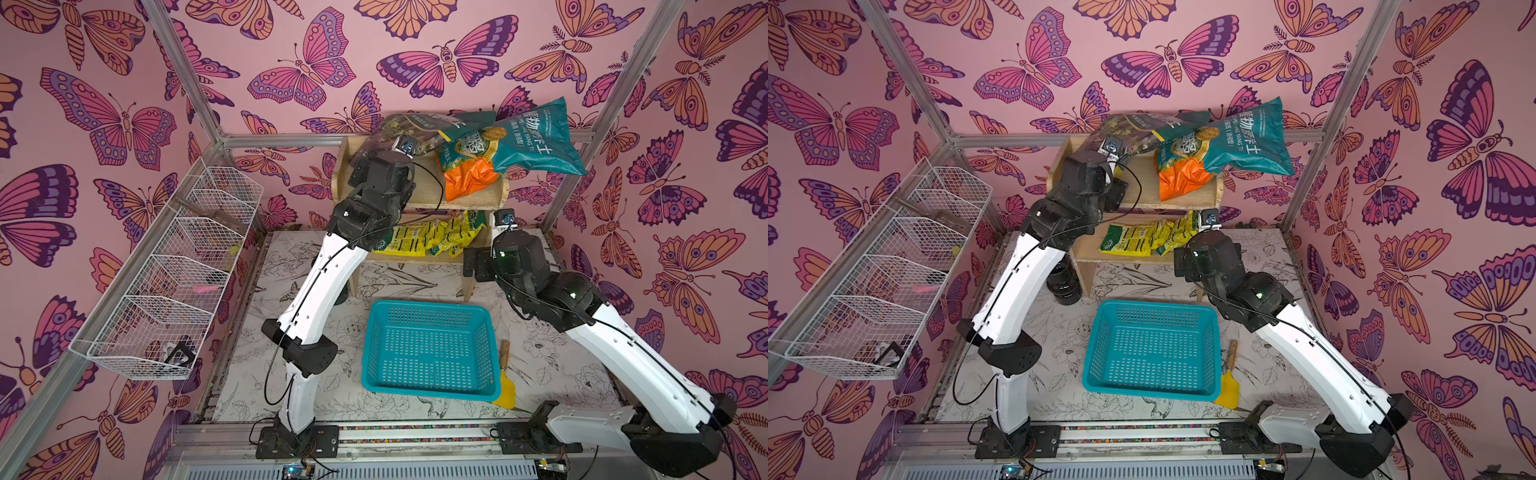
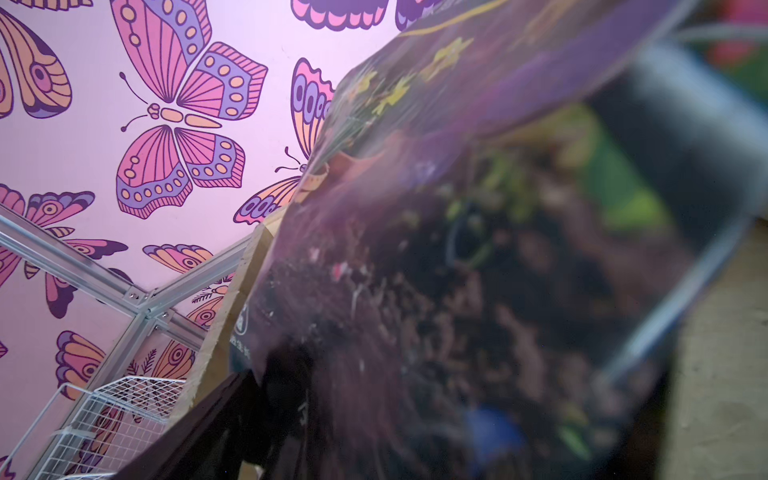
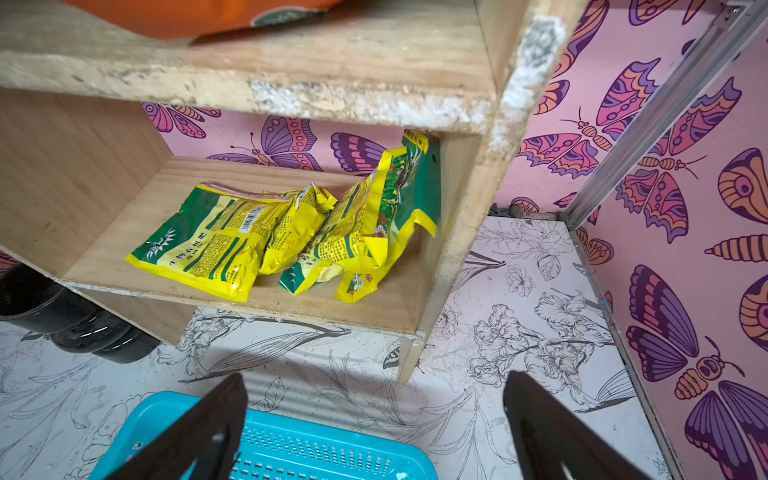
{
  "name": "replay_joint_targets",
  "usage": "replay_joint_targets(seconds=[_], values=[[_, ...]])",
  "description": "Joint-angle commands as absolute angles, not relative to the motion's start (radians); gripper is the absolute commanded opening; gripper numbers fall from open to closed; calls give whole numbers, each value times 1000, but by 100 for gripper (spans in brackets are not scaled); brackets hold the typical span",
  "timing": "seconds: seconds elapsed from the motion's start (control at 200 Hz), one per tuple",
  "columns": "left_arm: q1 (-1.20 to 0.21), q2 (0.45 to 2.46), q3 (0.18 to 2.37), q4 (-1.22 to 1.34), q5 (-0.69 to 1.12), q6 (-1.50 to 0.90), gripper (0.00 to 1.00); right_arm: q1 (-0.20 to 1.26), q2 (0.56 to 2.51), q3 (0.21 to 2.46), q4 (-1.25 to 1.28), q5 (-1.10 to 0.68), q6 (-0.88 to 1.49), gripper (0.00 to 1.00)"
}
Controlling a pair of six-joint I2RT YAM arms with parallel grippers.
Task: Take down the fertilizer bag from the shelf
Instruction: Pick up the fertilizer bag from the shelf.
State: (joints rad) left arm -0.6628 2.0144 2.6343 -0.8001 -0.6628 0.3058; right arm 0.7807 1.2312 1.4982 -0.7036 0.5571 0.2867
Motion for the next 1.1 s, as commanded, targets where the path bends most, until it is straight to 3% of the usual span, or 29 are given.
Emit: replay_joint_targets(seconds=[0.0,0.085,0.18,0.25,0.451,0.621,0.821,1.097], values=[[-628,2070,2626,-792,-572,246,88,776,1230,1496,-706,578,273,99],[-621,2077,2613,-796,-539,230,66,778,1224,1490,-701,589,276,99],[-603,2079,2611,-809,-487,187,32,777,1204,1473,-680,595,279,99],[-585,2075,2612,-811,-442,143,0,777,1189,1458,-662,597,281,99],[-513,2051,2664,-784,-255,-73,0,777,1173,1435,-635,595,281,99],[-454,1983,2668,-606,-133,-261,0,777,1197,1445,-643,557,283,99],[-453,1902,2640,-419,-105,-334,0,777,1233,1468,-662,512,299,99],[-484,1815,2638,-376,-61,-281,0,778,1254,1489,-667,489,287,99]])
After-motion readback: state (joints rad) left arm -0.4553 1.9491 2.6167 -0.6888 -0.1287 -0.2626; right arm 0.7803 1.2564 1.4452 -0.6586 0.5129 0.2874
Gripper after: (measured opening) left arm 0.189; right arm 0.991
